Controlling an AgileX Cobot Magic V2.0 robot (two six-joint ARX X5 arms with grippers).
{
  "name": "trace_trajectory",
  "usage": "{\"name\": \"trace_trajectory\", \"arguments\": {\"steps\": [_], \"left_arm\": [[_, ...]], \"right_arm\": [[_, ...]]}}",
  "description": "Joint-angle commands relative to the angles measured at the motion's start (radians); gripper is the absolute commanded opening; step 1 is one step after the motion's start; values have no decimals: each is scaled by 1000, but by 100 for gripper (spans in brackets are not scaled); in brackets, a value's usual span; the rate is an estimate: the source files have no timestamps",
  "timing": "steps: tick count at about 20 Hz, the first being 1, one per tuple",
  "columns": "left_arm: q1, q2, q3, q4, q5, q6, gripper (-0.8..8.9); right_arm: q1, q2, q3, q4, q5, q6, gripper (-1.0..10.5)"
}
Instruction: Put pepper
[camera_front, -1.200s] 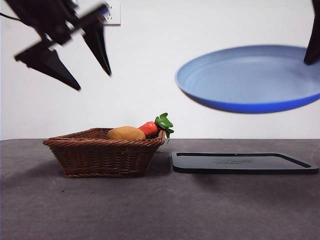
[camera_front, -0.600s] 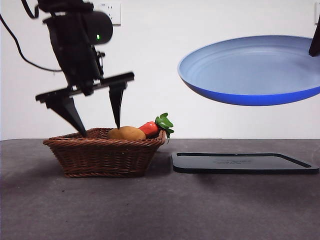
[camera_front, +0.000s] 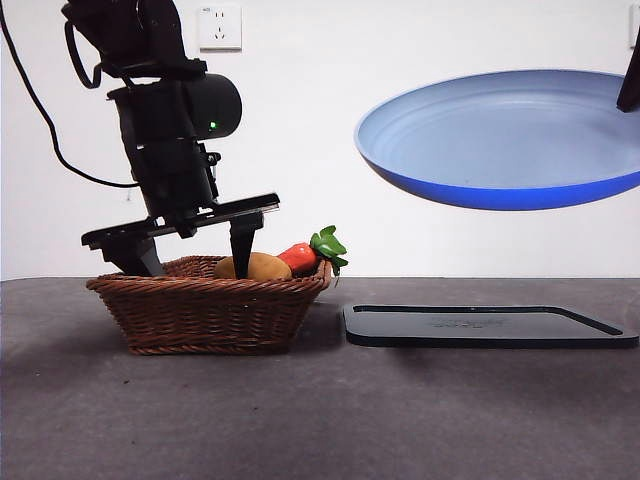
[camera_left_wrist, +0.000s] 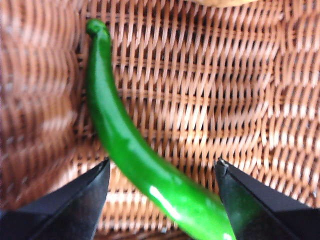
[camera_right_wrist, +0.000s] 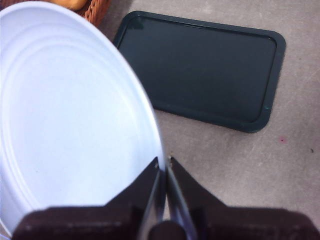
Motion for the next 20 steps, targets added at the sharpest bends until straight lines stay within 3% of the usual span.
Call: {"name": "trace_trajectory", "arguments": {"steps": [1,11,16,20], "left_arm": [[-11,25,19,33,-6,-18,327],[-11,25,19,28,-5,-21,126],[-11,25,19,40,-5,-28,73],[-11,24,19,41,0,-92,73]], "right_arm": [[2,3,13,14,-8,-1,6],[2,3,13,14,-8,-4,6],[2,3,13,16,-8,-4,6],[2,3,13,21,-8,-4,6]]}}
